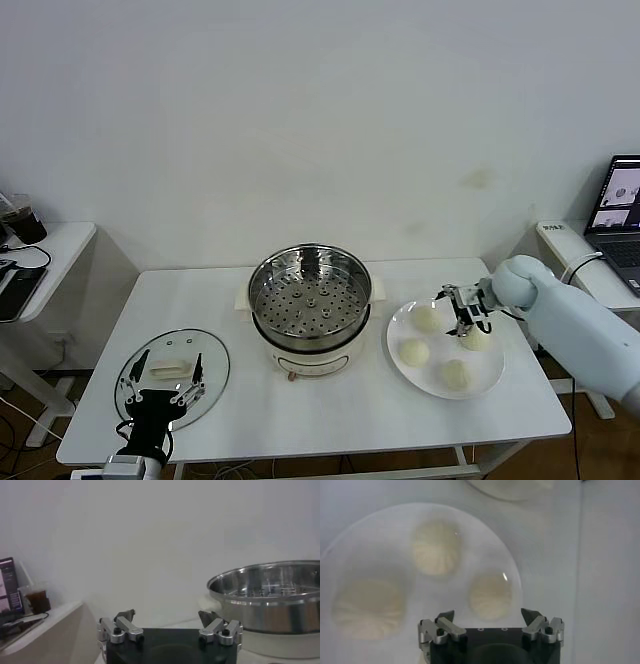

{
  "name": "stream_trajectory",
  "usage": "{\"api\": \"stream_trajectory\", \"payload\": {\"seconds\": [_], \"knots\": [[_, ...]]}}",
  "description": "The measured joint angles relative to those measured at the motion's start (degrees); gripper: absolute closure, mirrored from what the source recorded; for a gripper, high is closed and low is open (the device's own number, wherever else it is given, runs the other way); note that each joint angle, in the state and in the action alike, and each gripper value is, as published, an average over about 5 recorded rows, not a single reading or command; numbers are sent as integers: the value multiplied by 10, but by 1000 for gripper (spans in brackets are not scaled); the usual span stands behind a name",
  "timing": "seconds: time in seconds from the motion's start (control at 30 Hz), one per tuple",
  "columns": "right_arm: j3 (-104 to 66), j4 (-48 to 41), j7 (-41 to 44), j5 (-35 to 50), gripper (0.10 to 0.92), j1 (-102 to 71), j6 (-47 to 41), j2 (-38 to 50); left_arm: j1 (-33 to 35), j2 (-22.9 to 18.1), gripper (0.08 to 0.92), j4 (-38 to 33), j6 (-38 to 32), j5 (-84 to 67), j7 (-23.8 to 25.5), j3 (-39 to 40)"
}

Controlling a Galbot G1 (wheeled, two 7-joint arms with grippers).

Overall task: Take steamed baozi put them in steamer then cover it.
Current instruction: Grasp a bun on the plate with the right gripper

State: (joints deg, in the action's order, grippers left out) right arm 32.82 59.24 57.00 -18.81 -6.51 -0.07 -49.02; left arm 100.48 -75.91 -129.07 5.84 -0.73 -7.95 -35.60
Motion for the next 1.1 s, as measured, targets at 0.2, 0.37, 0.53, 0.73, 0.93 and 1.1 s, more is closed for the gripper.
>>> {"api": "stream_trajectory", "payload": {"seconds": [0.2, 0.37, 0.53, 0.73, 0.93, 1.1], "knots": [[20, -57, 7, -8, 203, 23, -3, -43, 0, 4, 177, -2, 1, 0, 1, -6], [31, -92, 11, -12, 217, 35, -6, -71, 1, 6, 177, -2, 1, 0, 2, -9], [40, -114, 18, -16, 244, 42, -10, -91, 0, 8, 177, -3, 1, 0, 3, -10], [48, -127, 24, -18, 303, 49, -15, -102, 1, 7, 177, -8, 2, 1, 4, -9], [54, -135, 29, -24, 359, 52, -17, -107, 3, 5, 177, -13, 3, 1, 4, -8], [61, -134, 34, -23, 381, 58, -17, -106, 4, 4, 177, -15, 4, 1, 4, -6]]}}
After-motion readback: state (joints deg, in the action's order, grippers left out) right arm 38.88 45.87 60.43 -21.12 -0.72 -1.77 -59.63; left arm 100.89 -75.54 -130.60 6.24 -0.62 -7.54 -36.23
